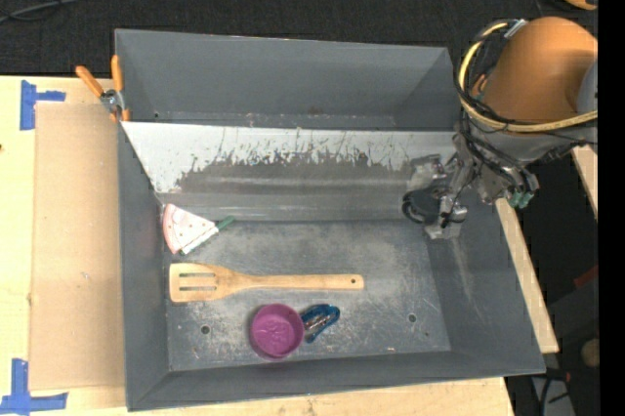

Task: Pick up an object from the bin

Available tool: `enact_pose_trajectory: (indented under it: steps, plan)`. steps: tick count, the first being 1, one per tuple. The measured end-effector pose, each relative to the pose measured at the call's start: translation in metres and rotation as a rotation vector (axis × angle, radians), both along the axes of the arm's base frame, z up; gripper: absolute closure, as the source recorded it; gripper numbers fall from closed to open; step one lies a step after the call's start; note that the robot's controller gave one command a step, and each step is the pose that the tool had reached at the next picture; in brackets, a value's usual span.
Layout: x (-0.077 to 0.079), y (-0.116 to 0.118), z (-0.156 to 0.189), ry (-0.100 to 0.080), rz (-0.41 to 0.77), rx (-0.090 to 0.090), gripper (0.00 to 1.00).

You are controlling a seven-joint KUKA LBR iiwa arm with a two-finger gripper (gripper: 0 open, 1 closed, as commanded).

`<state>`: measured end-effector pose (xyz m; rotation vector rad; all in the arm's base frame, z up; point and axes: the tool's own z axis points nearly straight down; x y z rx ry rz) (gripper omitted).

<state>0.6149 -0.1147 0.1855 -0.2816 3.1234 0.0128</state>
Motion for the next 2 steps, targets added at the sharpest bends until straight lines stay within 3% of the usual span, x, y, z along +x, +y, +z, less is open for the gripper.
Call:
enact_pose_trajectory:
  steps: [1,2]
  plan:
    - [0.000,0.000,0.000,0.000,-0.001,0.000,1.00]
    - [-0.005,0.002,0.054,0.001,-0.008,0.001,1.00]
